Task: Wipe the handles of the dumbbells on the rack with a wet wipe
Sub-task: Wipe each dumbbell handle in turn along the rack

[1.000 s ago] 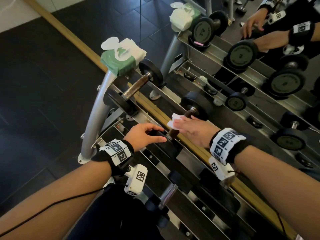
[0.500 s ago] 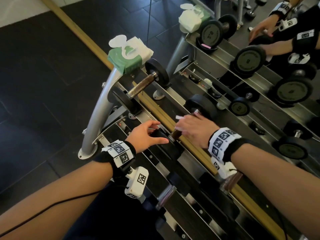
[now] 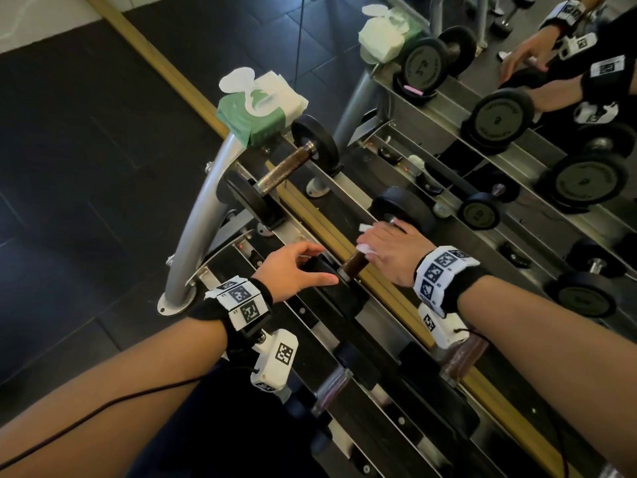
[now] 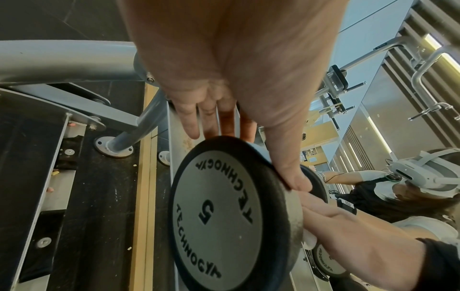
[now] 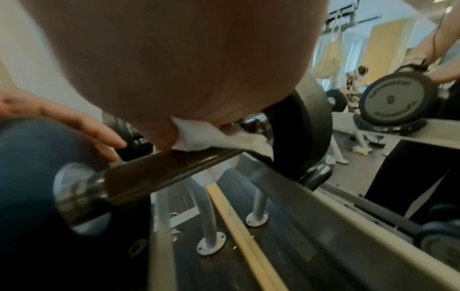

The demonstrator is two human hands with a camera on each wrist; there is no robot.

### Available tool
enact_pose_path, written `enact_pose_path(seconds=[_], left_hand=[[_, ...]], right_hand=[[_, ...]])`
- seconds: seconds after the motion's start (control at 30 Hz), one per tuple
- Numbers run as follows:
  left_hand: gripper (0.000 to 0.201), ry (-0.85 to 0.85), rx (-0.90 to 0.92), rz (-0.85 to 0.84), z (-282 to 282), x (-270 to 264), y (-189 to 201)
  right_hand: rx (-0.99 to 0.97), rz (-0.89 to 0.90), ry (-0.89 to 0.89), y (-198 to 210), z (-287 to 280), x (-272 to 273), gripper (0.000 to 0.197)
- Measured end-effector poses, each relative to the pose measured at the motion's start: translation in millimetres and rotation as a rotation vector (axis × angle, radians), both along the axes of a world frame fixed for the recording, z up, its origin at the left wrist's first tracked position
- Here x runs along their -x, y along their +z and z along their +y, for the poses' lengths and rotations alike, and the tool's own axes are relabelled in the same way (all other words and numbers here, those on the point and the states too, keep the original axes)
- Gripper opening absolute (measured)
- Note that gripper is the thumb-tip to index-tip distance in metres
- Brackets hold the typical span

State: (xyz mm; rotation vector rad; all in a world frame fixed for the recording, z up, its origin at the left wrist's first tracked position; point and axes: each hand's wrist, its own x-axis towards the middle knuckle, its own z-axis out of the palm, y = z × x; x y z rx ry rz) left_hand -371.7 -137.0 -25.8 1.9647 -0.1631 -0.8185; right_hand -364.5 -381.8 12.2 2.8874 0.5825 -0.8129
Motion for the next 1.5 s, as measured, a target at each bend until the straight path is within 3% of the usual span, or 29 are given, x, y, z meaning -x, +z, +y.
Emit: enact_pose_path(seconds=[0.2, 0.4, 0.6, 0.73, 0.83, 0.93, 1.03, 1.2, 1.4, 1.5], left_hand=[[0.065, -0.008, 0.003, -0.004, 1, 1, -2], [0.065, -0.003, 0.0, -0.025, 1, 0, -4], [0.057, 0.007, 0.014, -0.03, 0, -2, -6], [0.059, -0.005, 0.015, -0.028, 1, -2, -6], [0.06, -0.014, 0.014, -0.026, 2, -3, -6], [0.059, -0.005, 0.03, -0.024, 2, -1, -4], [0.059, -0.015, 0.028, -0.025, 3, -1, -4], [0.061, -0.032, 0.008, -0.02, 4, -4, -3], [0.061, -0.028, 0.013, -0.008, 3, -5, -2], [0.065, -0.041, 0.012, -0.013, 3, -7, -2]], right_hand=[[0.088, -0.134, -0.057, 3, 12, -5, 0.032], [0.026, -0.118, -0.203, 2, 14, -6, 0.031], [-0.139, 0.114, -0.178, -2, 24, 20, 0.043], [-0.018, 0.003, -0.086, 5, 7, 7, 0.038], [0.018, -0.107, -0.14, 5, 5, 8, 0.038], [-0.066, -0.035, -0.092, -2, 26, 25, 0.034], [-0.059, 0.043, -0.035, 0, 27, 21, 0.044], [0.048, -0.025, -0.093, 11, 10, -1, 0.03], [-0.136, 0.165, -0.052, 9, 28, 28, 0.054], [-0.092, 0.101, -0.11, 16, 8, 14, 0.065]])
